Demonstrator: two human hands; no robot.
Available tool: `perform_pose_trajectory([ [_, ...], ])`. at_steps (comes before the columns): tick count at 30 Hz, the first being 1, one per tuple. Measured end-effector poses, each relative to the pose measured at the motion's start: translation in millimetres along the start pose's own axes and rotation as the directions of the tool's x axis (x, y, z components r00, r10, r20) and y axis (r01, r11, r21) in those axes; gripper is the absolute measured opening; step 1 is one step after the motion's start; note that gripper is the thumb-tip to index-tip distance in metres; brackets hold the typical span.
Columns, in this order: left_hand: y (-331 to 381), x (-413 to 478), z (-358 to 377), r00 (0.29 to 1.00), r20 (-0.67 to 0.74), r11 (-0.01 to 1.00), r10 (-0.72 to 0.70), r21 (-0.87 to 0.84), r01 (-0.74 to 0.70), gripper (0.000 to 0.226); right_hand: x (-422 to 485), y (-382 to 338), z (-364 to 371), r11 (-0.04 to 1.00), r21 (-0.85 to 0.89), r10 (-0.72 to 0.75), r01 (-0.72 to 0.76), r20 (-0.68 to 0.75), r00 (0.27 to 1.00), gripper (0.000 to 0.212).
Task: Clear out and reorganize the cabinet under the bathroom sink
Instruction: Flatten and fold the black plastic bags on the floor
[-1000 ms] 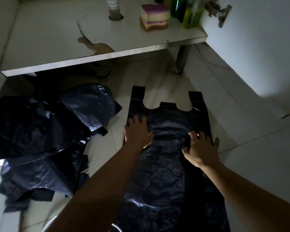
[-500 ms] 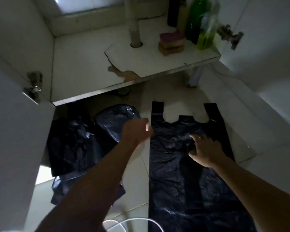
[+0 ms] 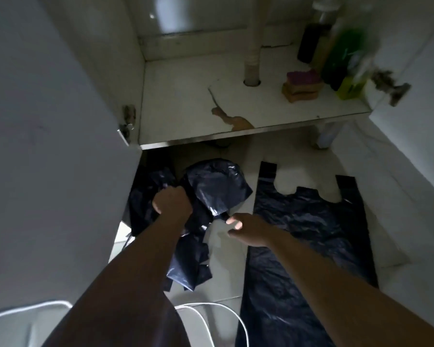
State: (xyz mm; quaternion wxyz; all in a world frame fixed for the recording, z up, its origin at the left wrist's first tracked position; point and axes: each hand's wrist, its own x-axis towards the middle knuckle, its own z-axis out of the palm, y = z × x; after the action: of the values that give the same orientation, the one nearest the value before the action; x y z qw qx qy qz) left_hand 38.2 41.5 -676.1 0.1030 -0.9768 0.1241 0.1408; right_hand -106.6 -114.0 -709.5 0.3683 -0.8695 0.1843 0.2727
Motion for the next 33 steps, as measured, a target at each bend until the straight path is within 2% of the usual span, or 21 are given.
perform_pose_trajectory([
  [5,-19.2,-0.2,2.7,0.996,-0.083,0.987,-0.044,-0.155,0.031,0.036,17.8,-22.3,35.2,0.995,0.064,-0.07,0.072,-0.044,0.997,0.054],
  [10,-38.9,7.7,-9.3,0.996,-0.062,0.943,-0.069,-0.33,0.045,0.039,22.7,-38.9,48.8,0.982,0.125,-0.131,0.139,-0.071,0.989,0.053],
  [12,-45.6,8.8,-16.0,0.996,-0.037,0.917,-0.086,-0.394,0.065,0.045,27.1,-48.5,50.3,0.958,0.253,-0.119,0.137,-0.087,0.989,0.05],
  [13,-48.9,8.9,-19.9,0.995,-0.028,0.9,-0.094,-0.429,0.073,0.046,28.7,-54.6,49.1,0.915,0.389,-0.081,0.11,-0.089,0.993,0.043],
  [15,-56.7,11.5,-25.6,0.994,0.002,0.862,-0.11,-0.498,0.097,0.046,27.5,-69.1,44.2,0.706,0.708,0.034,-0.015,-0.013,0.999,0.026],
  [16,-59.5,12.4,-28.0,0.994,0.026,0.839,-0.108,-0.533,0.105,0.043,26.1,-74.7,41.4,0.579,0.81,0.085,-0.088,0.047,0.995,0.021],
  [17,-62.3,14.2,-29.7,0.995,0.047,0.819,-0.093,-0.564,0.104,0.039,27.4,-77.1,41.1,0.506,0.854,0.107,-0.121,0.077,0.991,0.021],
  [19,-66.6,18.0,-30.1,0.994,0.092,0.778,-0.056,-0.62,0.102,0.031,32.0,-77.1,45.8,0.476,0.873,0.115,-0.105,0.057,0.992,0.02],
  [22,-68.8,22.6,-30.5,0.992,0.126,0.731,-0.033,-0.674,0.109,0.031,34.3,-77.8,54.2,0.441,0.896,0.122,-0.051,-0.004,0.993,0.019],
  [25,-68.6,25.6,-36.3,0.993,0.116,0.703,-0.035,-0.703,0.106,0.033,32.0,-79.0,59.9,0.384,0.923,0.08,-0.031,0.0,0.997,0.03],
  [27,-67.1,25.6,-39.0,0.989,0.145,0.706,-0.014,-0.699,0.113,0.033,32.6,-79.9,64.0,0.334,0.941,0.068,-0.051,0.03,0.997,0.031],
  [30,-63.0,23.3,-39.5,0.988,0.155,0.727,-0.017,-0.677,0.119,0.033,35.5,-81.6,66.4,0.257,0.964,0.088,-0.071,0.05,0.995,0.021],
  [33,-58.7,18.2,-44.3,0.995,0.065,0.768,-0.079,-0.632,0.103,0.036,41.4,-79.4,67.5,0.326,0.943,0.138,-0.068,0.024,0.99,0.018],
])
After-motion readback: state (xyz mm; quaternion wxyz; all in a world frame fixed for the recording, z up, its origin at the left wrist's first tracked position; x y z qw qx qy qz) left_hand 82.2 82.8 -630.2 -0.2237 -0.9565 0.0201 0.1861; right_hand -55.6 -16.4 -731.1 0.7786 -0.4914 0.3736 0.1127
